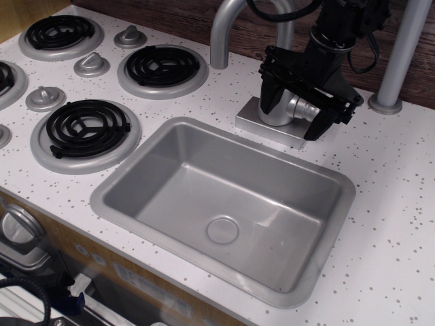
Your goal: Lever vertical to front
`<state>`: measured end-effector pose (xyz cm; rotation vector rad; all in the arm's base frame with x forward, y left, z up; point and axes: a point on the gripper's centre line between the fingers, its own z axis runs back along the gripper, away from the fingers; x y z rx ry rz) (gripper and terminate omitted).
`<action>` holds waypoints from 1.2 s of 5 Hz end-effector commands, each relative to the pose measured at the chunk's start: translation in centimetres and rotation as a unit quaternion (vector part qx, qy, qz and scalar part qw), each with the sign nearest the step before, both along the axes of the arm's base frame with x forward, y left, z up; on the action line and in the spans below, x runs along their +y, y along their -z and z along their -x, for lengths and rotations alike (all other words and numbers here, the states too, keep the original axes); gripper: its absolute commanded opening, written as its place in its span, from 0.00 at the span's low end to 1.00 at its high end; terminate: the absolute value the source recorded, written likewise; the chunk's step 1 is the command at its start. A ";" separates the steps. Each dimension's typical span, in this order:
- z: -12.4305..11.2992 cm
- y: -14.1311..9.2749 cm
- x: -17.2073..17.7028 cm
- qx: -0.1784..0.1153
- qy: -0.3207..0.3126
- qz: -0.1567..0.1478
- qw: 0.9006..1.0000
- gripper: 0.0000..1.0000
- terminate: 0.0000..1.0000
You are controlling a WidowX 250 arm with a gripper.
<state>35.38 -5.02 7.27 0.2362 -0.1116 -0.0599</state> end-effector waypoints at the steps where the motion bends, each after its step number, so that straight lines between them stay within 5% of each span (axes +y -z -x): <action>1: 0.0 0.0 0.0 0.000 0.000 0.000 1.000 1.00 0.00; 4: -3.2 -2.2 -0.9 -0.082 0.046 0.011 0.996 1.00 0.00; 6: -5.1 -3.4 -1.2 -0.097 0.055 0.000 0.994 1.00 0.00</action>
